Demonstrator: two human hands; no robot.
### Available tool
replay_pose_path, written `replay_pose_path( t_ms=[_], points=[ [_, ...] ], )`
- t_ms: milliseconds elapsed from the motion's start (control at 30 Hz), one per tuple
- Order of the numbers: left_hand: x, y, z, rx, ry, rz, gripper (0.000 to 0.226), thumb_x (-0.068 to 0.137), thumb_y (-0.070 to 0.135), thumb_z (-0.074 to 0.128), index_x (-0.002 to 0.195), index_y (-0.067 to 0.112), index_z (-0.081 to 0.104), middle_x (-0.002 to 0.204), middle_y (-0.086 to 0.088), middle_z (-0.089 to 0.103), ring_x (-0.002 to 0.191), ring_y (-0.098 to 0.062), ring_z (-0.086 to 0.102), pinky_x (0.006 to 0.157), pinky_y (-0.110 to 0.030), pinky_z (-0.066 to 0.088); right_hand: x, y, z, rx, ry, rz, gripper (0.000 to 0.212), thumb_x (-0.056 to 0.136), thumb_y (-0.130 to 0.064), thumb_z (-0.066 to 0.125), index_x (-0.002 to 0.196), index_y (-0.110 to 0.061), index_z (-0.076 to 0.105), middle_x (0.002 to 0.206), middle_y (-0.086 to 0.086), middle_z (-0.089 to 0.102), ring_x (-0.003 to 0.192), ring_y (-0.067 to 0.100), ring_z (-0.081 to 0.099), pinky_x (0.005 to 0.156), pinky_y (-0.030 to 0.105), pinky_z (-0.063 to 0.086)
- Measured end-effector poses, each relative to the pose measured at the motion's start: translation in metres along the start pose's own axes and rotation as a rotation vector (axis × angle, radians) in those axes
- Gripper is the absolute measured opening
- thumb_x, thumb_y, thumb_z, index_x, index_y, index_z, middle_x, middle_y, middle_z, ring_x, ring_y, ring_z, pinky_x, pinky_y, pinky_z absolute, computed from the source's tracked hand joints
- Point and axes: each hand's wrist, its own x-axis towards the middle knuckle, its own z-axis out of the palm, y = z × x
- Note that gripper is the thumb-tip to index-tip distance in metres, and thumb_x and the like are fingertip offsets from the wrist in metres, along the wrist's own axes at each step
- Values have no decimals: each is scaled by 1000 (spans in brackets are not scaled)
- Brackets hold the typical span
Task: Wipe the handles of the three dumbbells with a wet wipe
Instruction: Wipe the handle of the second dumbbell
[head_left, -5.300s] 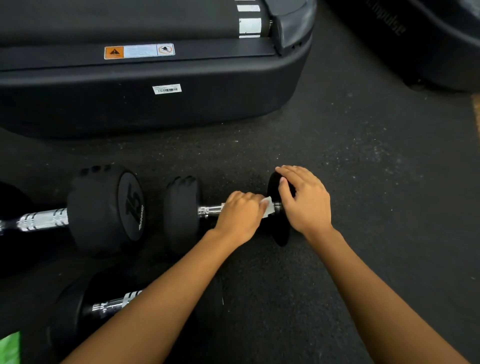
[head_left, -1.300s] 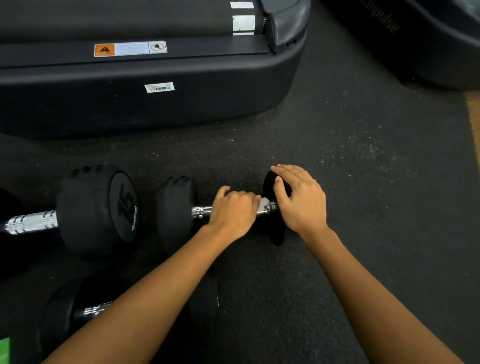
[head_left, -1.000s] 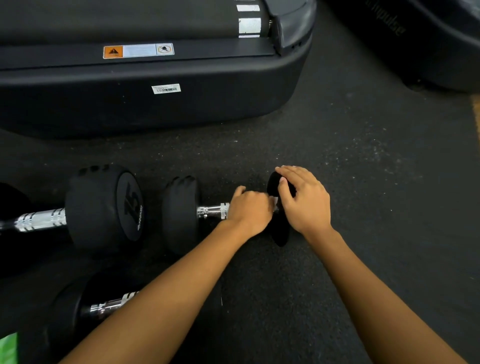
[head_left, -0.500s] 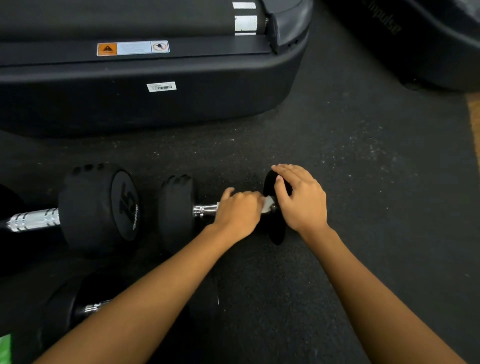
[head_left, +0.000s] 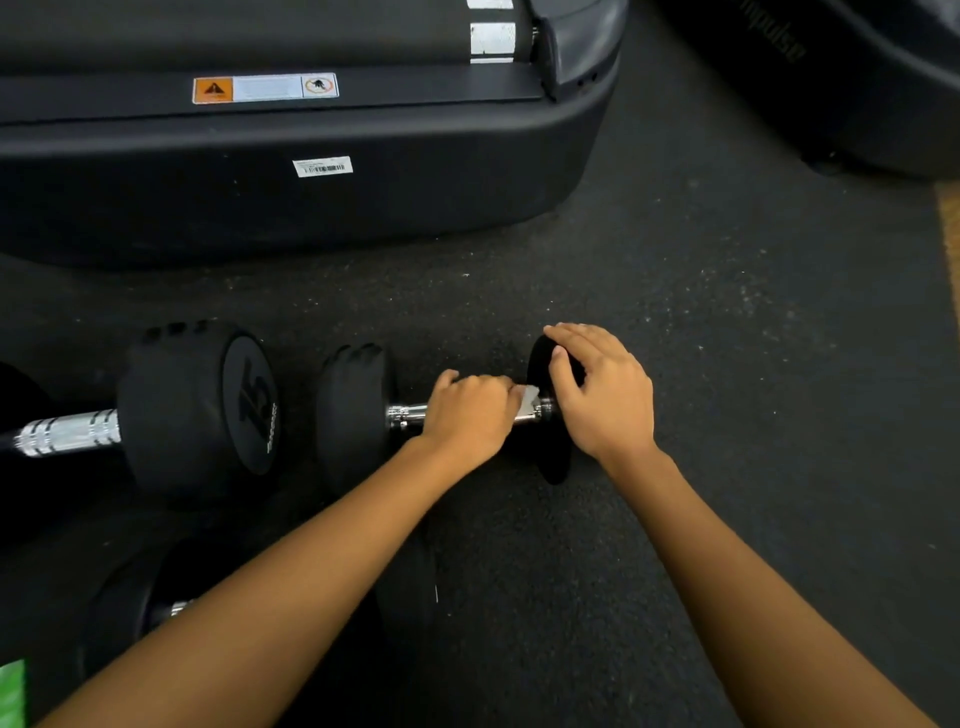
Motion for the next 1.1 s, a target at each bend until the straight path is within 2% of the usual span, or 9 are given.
replay_pose_path(
  t_ms=[100, 167, 267, 333, 467, 700, 900, 1000, 1100],
  points=[
    [4, 14, -2, -6, -21, 5, 35, 100, 31, 34, 104, 14, 65, 94, -7, 68, 93, -25, 61, 96, -36, 35, 1, 0, 0, -7, -3, 4, 41, 91, -33, 38, 119, -19, 63, 123, -3, 62, 122, 12, 48, 98, 33, 39],
    [0, 14, 4, -152, 16, 74, 30, 98, 28, 41, 108, 14, 65, 97, -8, 69, 93, -25, 61, 98, -34, 35, 0, 1, 0, -9, -1, 5, 41, 91, -33, 38, 120, -19, 63, 124, -3, 61, 122, 12, 48, 98, 32, 39],
    [-11, -4, 7, -297, 117, 171, 27, 90, 22, 57, 116, 15, 63, 112, -1, 67, 106, -16, 58, 108, -27, 24, -2, 3, 2, -4, 9, 0, 40, 91, -32, 39, 119, -19, 63, 123, -3, 62, 122, 13, 49, 97, 33, 41],
    [-15, -9, 9, -289, 181, 188, 30, 84, 19, 66, 113, 13, 63, 114, 0, 64, 109, -16, 55, 105, -26, 26, -1, 3, 3, -6, 14, -2, 39, 91, -32, 39, 119, -19, 63, 122, -3, 62, 121, 13, 50, 97, 33, 42],
    [-15, 8, 13, -237, 232, 179, 27, 79, 15, 69, 103, 10, 59, 106, -5, 58, 100, -20, 49, 92, -27, 35, 1, 3, 3, -5, 16, 2, 40, 90, -33, 38, 118, -19, 64, 122, -3, 63, 121, 13, 50, 97, 34, 42],
    [-21, -5, 18, -169, 318, 222, 31, 66, 8, 78, 91, 10, 60, 96, -5, 58, 92, -23, 54, 85, -22, 31, 0, 4, 3, -12, 16, -1, 40, 91, -33, 38, 119, -19, 63, 123, -3, 62, 121, 13, 49, 97, 34, 43],
    [-16, 12, 18, -169, 321, 194, 31, 68, 13, 78, 90, 10, 56, 93, -7, 56, 88, -23, 52, 82, -30, 39, 1, 3, 4, -9, 15, 4, 41, 90, -34, 37, 118, -19, 63, 123, -4, 62, 122, 13, 49, 98, 34, 43],
    [-17, 3, 16, -153, 300, 256, 31, 69, 12, 77, 94, 10, 58, 96, -5, 58, 93, -23, 54, 88, -30, 38, 0, 3, 3, -1, 12, 6, 40, 90, -33, 38, 119, -19, 63, 123, -3, 62, 122, 13, 49, 98, 34, 42],
    [-19, -14, 13, -174, 296, 283, 28, 77, 20, 73, 102, 14, 61, 102, 0, 62, 101, -16, 56, 105, -25, 25, -1, 3, 3, -1, 10, 4, 40, 91, -33, 38, 120, -19, 63, 123, -3, 62, 122, 13, 49, 99, 34, 42]
  ],
)
